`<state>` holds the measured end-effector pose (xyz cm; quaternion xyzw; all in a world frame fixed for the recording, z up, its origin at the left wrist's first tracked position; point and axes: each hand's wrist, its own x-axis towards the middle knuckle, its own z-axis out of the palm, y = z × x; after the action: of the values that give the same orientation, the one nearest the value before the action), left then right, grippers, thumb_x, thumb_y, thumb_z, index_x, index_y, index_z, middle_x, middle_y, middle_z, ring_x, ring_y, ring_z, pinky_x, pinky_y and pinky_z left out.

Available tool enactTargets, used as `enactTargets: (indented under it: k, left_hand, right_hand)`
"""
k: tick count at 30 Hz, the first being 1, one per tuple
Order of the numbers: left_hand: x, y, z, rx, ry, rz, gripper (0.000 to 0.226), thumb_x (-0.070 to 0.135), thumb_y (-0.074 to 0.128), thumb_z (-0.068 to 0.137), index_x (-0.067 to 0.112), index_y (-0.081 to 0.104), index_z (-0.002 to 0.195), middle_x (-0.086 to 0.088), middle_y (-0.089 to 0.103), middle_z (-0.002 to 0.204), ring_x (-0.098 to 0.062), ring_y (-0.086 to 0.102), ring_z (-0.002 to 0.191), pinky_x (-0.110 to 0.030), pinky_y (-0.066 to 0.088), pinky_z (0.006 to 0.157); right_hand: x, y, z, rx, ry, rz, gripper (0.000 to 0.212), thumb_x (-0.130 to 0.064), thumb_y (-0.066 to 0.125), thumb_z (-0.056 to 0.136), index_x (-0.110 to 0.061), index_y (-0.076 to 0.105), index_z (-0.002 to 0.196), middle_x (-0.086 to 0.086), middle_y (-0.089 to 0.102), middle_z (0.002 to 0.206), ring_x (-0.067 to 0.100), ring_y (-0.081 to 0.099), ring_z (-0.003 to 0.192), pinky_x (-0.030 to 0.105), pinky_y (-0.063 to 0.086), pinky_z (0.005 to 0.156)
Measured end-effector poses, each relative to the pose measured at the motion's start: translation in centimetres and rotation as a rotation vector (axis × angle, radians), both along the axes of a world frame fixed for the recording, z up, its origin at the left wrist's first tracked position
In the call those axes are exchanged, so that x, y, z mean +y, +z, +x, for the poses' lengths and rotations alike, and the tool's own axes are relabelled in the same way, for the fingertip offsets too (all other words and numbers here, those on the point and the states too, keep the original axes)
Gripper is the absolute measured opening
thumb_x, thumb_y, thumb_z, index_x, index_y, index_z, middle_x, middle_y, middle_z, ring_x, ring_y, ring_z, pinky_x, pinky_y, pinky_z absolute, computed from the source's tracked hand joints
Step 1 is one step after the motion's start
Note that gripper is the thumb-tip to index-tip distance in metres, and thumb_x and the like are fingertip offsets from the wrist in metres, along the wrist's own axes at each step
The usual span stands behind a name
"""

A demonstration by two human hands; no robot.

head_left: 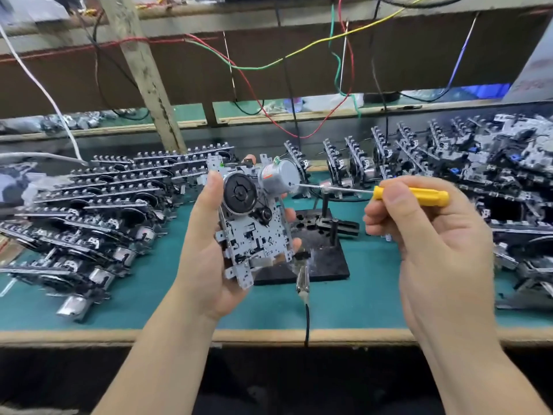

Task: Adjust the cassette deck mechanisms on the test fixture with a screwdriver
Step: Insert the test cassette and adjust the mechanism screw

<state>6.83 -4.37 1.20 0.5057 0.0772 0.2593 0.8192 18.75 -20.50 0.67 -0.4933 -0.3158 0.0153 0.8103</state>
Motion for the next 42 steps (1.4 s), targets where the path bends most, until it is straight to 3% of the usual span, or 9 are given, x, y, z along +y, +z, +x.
enactTargets:
  k: [5, 10, 15, 20, 23, 26, 30, 38, 42]
  left_hand:
    - [-0.4, -0.4, -0.3, 0.01, 0.098, 0.124, 0.076, 0.072, 0.076, 0.067, 0.02, 0.071, 0.121, -0.007, 0.071, 0.114, -0.028, 0.067, 0.103, -0.052, 0.057, 0.088]
    - [-1.1, -1.1, 0.1, 0.03, 0.194, 0.231, 0.124, 0.072, 0.083, 0.059, 0.01, 0.033, 0.154, -0.018, 0.062, 0.128, -0.03, 0.064, 0.111, -0.045, 0.056, 0.09]
    - [-1.1, -1.6, 0.4, -0.023, 0.212, 0.288, 0.117, 0.068, 0.082, 0.066, 0.013, 0.03, 0.156, -0.018, 0.058, 0.133, -0.03, 0.062, 0.113, -0.048, 0.054, 0.092]
    - [-1.5, -2.2, 0.5, -0.03, 0.231, 0.418, 0.115, 0.067, 0.081, 0.068, 0.015, 0.029, 0.156, -0.025, 0.049, 0.144, -0.037, 0.053, 0.13, -0.061, 0.039, 0.111]
    - [-1.4, -2.0, 0.5, -0.061, 0.212, 0.383, 0.107, 0.066, 0.08, 0.07, 0.025, 0.03, 0.156, -0.027, 0.051, 0.139, -0.031, 0.058, 0.119, -0.058, 0.047, 0.105]
    - [-1.5, -1.6, 0.6, -0.057, 0.179, 0.294, 0.115, 0.068, 0.081, 0.065, 0.021, 0.03, 0.156, -0.02, 0.056, 0.13, -0.031, 0.059, 0.114, -0.052, 0.05, 0.096]
    - [-1.6, -1.7, 0.6, -0.076, 0.187, 0.254, 0.104, 0.064, 0.083, 0.067, 0.03, 0.035, 0.153, -0.012, 0.057, 0.129, -0.03, 0.059, 0.113, -0.058, 0.048, 0.099]
    - [-1.4, -1.7, 0.5, -0.006, 0.202, 0.222, 0.126, 0.067, 0.084, 0.063, 0.006, 0.027, 0.156, -0.011, 0.062, 0.126, -0.028, 0.063, 0.113, -0.052, 0.054, 0.096]
    - [-1.1, -1.9, 0.7, -0.026, 0.195, 0.244, 0.112, 0.066, 0.082, 0.065, 0.022, 0.033, 0.155, -0.009, 0.063, 0.127, -0.028, 0.061, 0.114, -0.054, 0.051, 0.097]
  right_hand:
    - [0.3, 0.2, -0.2, 0.032, 0.027, -0.041, 0.006, -0.034, 0.071, 0.093, -0.029, 0.073, 0.091, -0.001, 0.072, 0.078, 0.016, 0.069, 0.071, 0.022, 0.055, 0.063]
    - [0.1, 0.5, 0.6, 0.166, 0.073, -0.055, 0.01, -0.028, 0.07, 0.091, -0.022, 0.072, 0.084, 0.001, 0.07, 0.071, 0.014, 0.066, 0.065, 0.018, 0.052, 0.057]
    - [-0.1, 0.5, 0.5, 0.109, 0.03, -0.078, 0.012, -0.028, 0.068, 0.094, -0.02, 0.069, 0.085, 0.001, 0.069, 0.069, 0.014, 0.065, 0.062, 0.018, 0.05, 0.055]
    - [-0.1, 0.3, 0.5, 0.135, -0.002, -0.067, 0.016, -0.03, 0.068, 0.095, -0.021, 0.067, 0.081, 0.001, 0.068, 0.067, 0.015, 0.063, 0.059, 0.018, 0.048, 0.052]
    - [-0.1, 0.3, 0.5, 0.126, 0.035, -0.05, 0.011, -0.029, 0.068, 0.094, -0.022, 0.069, 0.086, 0.0, 0.07, 0.071, 0.015, 0.065, 0.064, 0.019, 0.051, 0.056]
    - [-0.4, 0.6, 0.6, 0.076, 0.063, -0.048, 0.008, -0.031, 0.069, 0.091, -0.023, 0.07, 0.089, 0.0, 0.071, 0.075, 0.015, 0.067, 0.068, 0.02, 0.053, 0.06]
    - [-0.6, 0.7, 0.8, 0.023, 0.063, -0.062, 0.006, -0.028, 0.068, 0.094, -0.025, 0.071, 0.089, 0.0, 0.072, 0.077, 0.016, 0.068, 0.07, 0.021, 0.053, 0.062]
    - [-0.7, 0.5, 1.0, -0.014, 0.069, -0.076, 0.007, -0.022, 0.066, 0.097, -0.023, 0.07, 0.091, 0.0, 0.072, 0.077, 0.015, 0.068, 0.072, 0.022, 0.054, 0.064]
    - [-0.6, 0.4, 1.2, 0.014, 0.055, -0.059, 0.007, -0.029, 0.068, 0.093, -0.023, 0.07, 0.091, 0.0, 0.071, 0.077, 0.016, 0.068, 0.071, 0.023, 0.054, 0.064]
